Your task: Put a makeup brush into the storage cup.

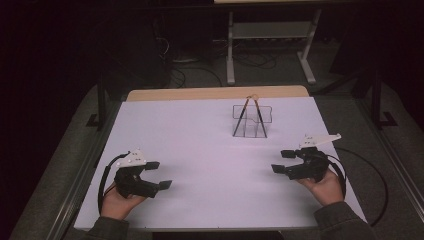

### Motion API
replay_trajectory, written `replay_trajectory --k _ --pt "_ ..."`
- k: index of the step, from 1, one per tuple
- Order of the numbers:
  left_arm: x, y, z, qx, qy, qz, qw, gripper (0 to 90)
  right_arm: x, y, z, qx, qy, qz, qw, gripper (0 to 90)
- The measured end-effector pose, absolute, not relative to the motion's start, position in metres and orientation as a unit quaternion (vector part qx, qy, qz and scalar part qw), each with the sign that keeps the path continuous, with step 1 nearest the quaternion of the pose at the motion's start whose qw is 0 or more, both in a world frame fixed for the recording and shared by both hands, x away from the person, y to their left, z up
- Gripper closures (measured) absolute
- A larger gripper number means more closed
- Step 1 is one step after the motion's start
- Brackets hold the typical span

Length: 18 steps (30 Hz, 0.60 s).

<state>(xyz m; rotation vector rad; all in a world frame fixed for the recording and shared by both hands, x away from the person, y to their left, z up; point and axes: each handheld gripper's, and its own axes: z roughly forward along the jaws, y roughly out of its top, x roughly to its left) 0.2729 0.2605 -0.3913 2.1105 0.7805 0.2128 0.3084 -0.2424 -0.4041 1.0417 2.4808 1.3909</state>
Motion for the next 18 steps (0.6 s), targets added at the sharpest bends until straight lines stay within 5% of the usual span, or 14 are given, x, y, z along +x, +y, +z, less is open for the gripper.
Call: replay_trajectory --k 18 --pt "0.273 0.263 -0.393 0.844 0.314 0.085 0.426 16.2 0.296 -0.243 -0.414 0.347 0.815 0.46 0.057 21.8"
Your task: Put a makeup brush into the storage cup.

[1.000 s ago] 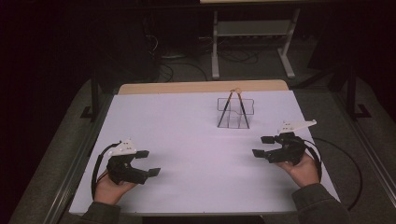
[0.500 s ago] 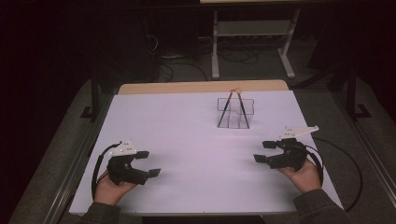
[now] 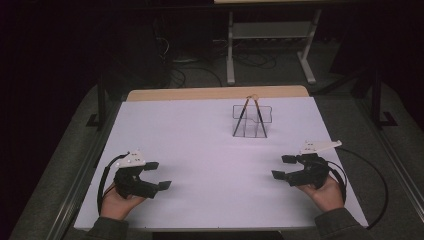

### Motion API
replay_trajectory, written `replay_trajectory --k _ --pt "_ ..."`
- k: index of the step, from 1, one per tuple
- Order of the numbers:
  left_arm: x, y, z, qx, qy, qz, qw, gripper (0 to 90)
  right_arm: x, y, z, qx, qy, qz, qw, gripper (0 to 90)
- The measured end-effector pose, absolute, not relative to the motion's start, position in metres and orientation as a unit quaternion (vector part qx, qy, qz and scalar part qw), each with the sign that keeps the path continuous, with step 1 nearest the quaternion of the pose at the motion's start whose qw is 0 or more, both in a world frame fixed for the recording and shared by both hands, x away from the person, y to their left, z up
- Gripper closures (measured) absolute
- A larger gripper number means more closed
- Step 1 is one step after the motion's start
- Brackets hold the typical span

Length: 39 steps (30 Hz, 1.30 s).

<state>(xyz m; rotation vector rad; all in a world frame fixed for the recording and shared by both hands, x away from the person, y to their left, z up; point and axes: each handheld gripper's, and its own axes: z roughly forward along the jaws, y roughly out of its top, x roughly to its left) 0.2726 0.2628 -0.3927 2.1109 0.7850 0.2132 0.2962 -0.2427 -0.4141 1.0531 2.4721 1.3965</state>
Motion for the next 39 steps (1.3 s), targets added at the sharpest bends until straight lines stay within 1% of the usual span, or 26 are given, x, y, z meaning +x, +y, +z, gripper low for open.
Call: replay_trajectory --k 18,29,33,39 --pt "0.27 0.263 -0.396 0.845 0.315 0.079 0.425 16.2 0.281 -0.246 -0.417 0.361 0.806 0.466 0.061 16.4" --pt "0.266 0.261 -0.398 0.847 0.314 0.073 0.424 16.2 0.273 -0.248 -0.421 0.366 0.801 0.469 0.068 15.8" --pt "0.264 0.262 -0.399 0.848 0.312 0.074 0.422 16.2 0.27 -0.247 -0.421 0.364 0.801 0.47 0.075 15.9" --pt "0.258 0.263 -0.4 0.843 0.318 0.081 0.426 16.3 0.264 -0.247 -0.418 0.369 0.794 0.473 0.102 15.9"
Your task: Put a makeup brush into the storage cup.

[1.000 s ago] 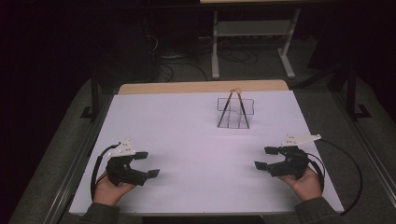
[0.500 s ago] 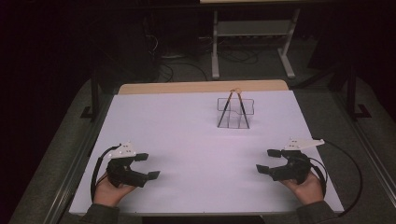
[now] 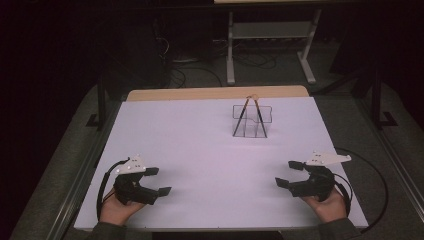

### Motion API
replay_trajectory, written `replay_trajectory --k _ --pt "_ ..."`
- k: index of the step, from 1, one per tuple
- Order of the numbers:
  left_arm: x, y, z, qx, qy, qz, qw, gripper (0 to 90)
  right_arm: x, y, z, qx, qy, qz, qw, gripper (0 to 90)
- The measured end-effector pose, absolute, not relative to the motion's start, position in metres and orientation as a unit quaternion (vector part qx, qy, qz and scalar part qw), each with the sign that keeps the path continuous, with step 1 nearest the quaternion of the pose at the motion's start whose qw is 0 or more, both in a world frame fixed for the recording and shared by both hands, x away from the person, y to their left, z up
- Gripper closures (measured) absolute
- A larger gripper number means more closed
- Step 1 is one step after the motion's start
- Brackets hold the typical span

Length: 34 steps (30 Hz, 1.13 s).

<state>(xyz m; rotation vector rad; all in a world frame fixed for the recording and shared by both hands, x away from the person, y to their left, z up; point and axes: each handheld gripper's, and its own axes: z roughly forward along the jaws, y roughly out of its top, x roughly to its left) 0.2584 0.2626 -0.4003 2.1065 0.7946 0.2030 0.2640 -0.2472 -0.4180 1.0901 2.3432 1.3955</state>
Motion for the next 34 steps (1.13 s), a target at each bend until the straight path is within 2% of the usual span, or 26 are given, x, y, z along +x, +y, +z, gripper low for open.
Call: replay_trajectory --k 21,34 --pt "0.239 0.265 -0.398 0.833 0.31 0.113 0.445 16.4 0.248 -0.25 -0.415 0.378 0.778 0.48 0.146 15.7" --pt "0.239 0.264 -0.401 0.837 0.306 0.108 0.441 16.4 0.246 -0.247 -0.417 0.377 0.779 0.481 0.142 15.2"
